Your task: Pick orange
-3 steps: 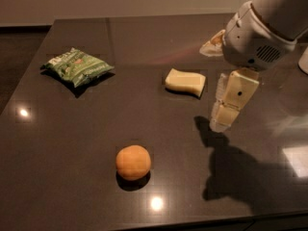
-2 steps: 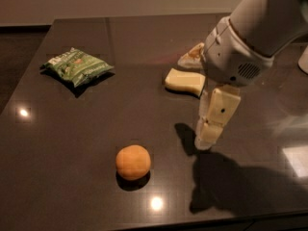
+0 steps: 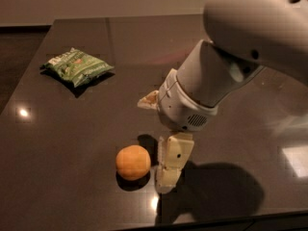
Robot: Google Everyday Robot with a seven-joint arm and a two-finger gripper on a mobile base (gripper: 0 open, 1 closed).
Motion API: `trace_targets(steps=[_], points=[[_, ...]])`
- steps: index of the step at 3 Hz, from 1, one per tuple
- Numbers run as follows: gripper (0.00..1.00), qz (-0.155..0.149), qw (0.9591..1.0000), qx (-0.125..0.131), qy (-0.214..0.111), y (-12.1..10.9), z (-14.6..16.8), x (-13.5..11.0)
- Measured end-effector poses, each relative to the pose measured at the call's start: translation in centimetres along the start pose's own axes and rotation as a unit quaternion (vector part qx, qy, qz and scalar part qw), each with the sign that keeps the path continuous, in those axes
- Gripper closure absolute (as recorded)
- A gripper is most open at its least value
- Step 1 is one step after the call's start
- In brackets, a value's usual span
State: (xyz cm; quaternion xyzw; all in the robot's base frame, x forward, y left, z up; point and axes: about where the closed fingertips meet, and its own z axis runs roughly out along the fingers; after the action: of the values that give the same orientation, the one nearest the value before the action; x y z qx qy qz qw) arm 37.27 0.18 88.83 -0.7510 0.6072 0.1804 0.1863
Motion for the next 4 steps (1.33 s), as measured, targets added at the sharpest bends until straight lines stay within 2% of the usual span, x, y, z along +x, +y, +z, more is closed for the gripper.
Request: trace_targets(steps=[2, 3, 4], points=[[0.00, -0.020, 0.9994, -0.026, -0.009, 1.6, 4.0, -2.3], [0.12, -0.024, 0.9993, -0.029, 0.000, 1.9, 5.1, -2.4], [0.36, -0.022, 0.9993, -0.029, 0.004, 1.8, 5.5, -2.3]])
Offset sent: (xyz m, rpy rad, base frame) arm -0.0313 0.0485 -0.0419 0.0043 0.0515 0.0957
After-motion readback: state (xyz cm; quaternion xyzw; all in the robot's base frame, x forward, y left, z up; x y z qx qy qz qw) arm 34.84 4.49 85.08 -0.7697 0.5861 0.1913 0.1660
